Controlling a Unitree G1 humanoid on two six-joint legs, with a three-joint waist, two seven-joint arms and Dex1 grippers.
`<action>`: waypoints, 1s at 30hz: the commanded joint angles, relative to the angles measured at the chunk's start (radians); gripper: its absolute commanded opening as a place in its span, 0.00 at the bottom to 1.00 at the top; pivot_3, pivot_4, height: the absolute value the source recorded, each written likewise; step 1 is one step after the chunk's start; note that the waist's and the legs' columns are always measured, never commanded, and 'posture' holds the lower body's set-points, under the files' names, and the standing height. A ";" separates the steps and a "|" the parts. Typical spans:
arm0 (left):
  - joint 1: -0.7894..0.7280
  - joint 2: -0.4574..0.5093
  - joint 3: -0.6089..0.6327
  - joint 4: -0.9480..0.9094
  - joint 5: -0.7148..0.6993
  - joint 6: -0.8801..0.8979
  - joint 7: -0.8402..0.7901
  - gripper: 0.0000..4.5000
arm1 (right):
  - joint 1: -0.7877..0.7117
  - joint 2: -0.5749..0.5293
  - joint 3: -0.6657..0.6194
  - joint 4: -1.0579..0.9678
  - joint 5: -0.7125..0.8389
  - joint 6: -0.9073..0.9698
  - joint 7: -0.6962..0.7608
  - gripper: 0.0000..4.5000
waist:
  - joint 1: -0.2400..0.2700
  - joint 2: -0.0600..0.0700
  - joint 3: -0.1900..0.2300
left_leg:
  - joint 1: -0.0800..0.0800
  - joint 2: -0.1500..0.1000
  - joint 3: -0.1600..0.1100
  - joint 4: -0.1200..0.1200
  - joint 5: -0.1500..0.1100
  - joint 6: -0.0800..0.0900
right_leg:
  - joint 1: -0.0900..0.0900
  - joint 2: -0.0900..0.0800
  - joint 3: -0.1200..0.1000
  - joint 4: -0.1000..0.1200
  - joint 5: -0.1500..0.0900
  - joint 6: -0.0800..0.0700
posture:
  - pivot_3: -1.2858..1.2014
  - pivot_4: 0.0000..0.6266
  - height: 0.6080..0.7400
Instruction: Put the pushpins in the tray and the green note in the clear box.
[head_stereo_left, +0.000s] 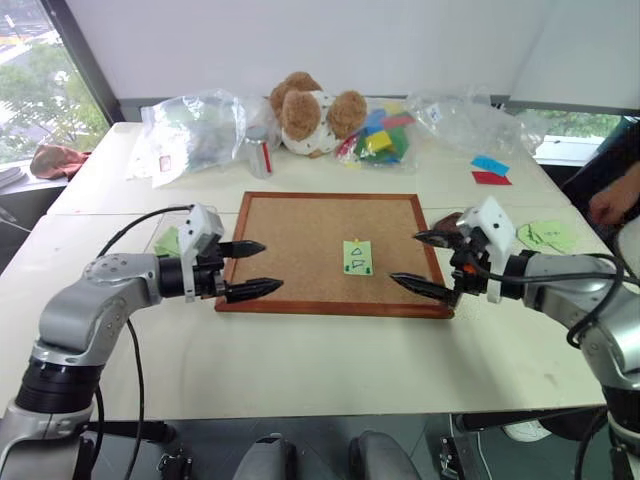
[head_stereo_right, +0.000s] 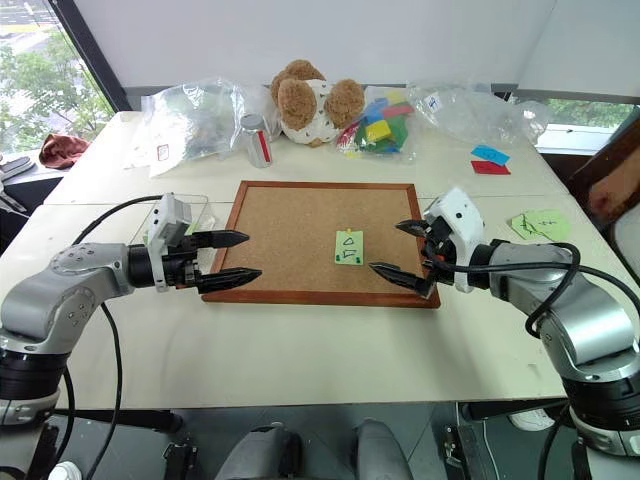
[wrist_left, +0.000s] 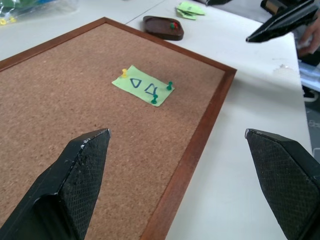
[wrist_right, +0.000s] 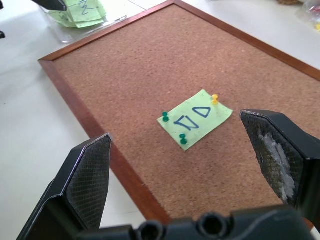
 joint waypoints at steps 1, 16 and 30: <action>-0.007 -0.001 0.015 -0.004 0.013 -0.019 0.017 0.99 | -0.011 -0.007 -0.002 -0.010 -0.012 -0.021 0.001 1.00 | 0.000 0.000 0.000 | 0.000 0.000 0.000 0.000 0.000 0.000 | 0.000 0.000 0.000 0.000 0.000 0.000 | 0.52 0.24 1.00; -0.035 -0.017 0.014 -0.009 -0.001 -0.003 0.046 0.99 | -0.014 -0.006 -0.003 -0.005 -0.024 -0.025 0.006 1.00 | 0.000 0.000 0.000 | 0.000 0.000 0.000 0.000 0.000 0.000 | 0.000 0.000 0.000 0.000 0.000 0.000 | 0.52 0.24 1.00; -0.062 -0.084 -0.049 0.090 0.107 -0.105 0.073 0.71 | -0.020 0.001 -0.002 -0.008 -0.029 -0.017 -0.013 1.00 | 0.001 0.000 0.000 | 0.000 0.000 0.000 0.000 0.000 0.000 | 0.000 0.000 0.000 0.000 0.000 0.000 | 0.52 0.24 1.00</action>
